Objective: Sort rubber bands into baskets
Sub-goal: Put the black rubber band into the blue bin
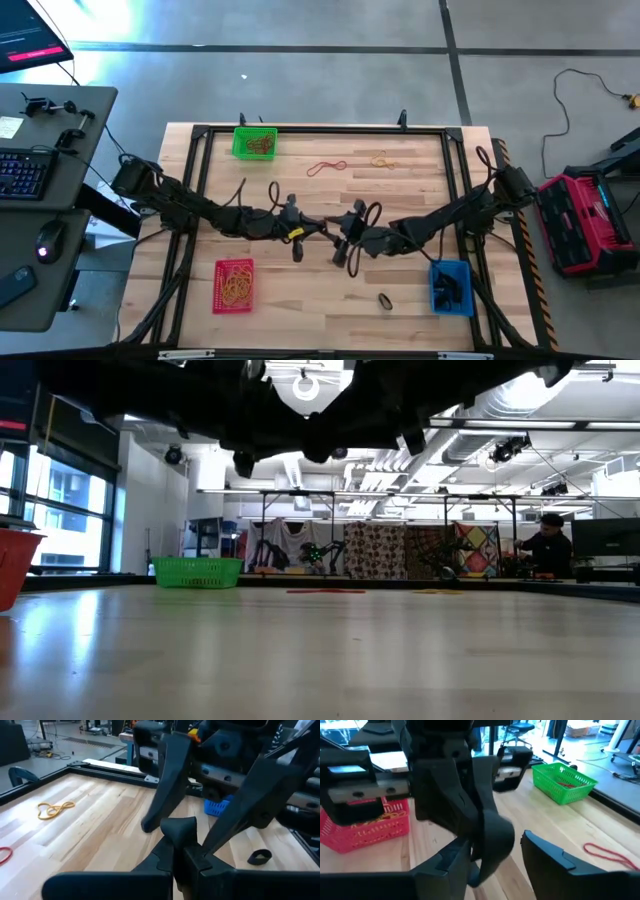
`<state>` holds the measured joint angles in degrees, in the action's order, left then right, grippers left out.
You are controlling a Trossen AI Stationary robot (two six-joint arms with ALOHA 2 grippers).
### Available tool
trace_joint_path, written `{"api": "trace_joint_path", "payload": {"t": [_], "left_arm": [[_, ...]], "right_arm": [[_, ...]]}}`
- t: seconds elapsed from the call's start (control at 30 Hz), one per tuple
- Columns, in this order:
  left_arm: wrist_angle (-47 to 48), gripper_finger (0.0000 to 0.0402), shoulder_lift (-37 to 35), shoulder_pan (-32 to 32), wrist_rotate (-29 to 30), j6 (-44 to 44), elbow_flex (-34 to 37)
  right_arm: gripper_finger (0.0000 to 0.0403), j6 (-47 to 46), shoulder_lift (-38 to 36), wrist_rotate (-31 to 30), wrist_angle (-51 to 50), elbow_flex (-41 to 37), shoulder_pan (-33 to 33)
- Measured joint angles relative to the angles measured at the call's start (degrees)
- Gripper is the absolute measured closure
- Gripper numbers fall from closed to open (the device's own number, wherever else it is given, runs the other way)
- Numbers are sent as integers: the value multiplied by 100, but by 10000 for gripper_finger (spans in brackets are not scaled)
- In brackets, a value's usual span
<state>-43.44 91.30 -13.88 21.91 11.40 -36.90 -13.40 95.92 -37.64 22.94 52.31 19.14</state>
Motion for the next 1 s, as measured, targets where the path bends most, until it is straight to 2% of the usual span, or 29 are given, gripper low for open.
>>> {"api": "trace_joint_path", "payload": {"t": [0.33, 0.53, 0.73, 1.0], "left_arm": [[29, 401, -8, -34, 20, -116, -75], [66, 401, -13, -34, 5, -119, -73], [143, 395, -15, -47, -250, -279, -68], [623, 331, -24, -272, -540, -614, -71]], "right_arm": [[327, -67, 0, -125, -241, 2, 77], [367, -68, 0, -148, -301, 2, 94], [387, -89, 0, -112, -394, 2, 103], [390, -65, 11, -28, -497, 0, 98]]}}
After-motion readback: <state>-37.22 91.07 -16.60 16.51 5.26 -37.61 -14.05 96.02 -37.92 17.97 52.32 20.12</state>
